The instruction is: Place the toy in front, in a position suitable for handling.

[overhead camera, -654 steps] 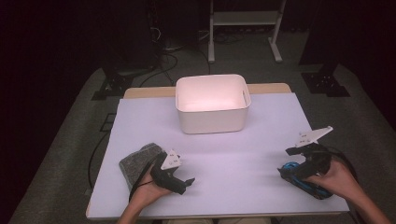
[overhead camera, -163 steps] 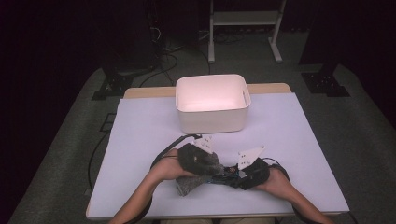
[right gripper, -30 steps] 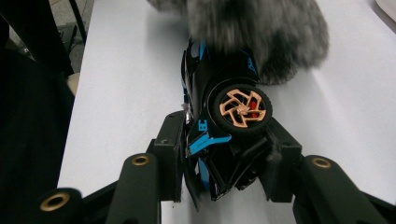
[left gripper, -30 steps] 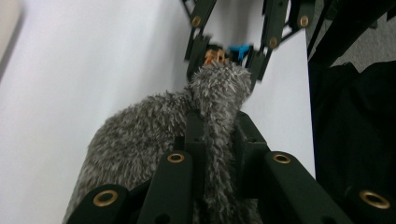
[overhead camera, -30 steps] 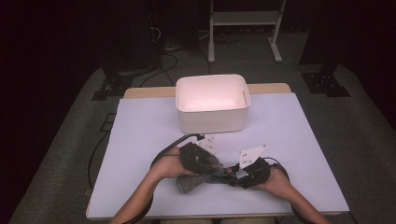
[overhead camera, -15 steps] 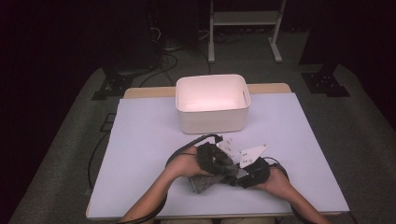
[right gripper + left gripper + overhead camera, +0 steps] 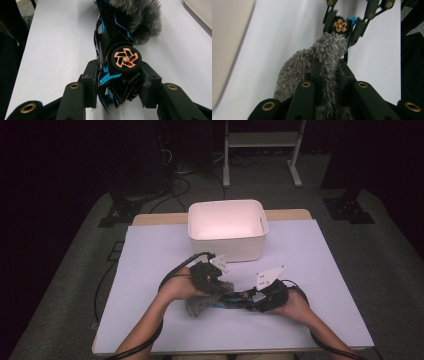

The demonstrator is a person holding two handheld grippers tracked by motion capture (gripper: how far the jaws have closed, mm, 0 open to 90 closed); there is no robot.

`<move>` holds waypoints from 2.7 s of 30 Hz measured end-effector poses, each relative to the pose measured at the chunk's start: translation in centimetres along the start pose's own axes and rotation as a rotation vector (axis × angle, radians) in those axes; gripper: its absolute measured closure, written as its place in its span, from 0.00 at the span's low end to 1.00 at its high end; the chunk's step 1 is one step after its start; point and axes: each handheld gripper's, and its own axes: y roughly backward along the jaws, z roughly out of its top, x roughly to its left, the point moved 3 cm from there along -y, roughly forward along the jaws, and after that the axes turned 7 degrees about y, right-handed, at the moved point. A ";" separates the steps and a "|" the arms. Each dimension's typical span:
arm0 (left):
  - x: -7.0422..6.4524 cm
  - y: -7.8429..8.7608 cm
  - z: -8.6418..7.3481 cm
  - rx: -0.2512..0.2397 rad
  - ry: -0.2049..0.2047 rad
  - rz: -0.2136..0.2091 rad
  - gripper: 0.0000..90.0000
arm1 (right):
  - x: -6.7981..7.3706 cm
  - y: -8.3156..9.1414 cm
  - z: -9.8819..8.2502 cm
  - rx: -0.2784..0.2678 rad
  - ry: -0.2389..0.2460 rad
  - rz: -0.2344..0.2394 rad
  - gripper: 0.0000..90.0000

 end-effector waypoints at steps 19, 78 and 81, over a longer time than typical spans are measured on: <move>-2.0 -0.2 -1.7 -0.029 0.002 -0.060 0.87 | 1.2 0.0 0.3 0.042 -0.150 0.068 0.32; -4.7 -1.4 -4.7 0.037 -0.055 -0.051 0.87 | 4.8 -1.4 -1.2 0.085 0.001 -0.010 0.25; -3.8 -0.4 -6.2 0.043 -0.021 -0.008 0.87 | 4.7 -1.4 -1.0 0.085 0.008 -0.017 0.25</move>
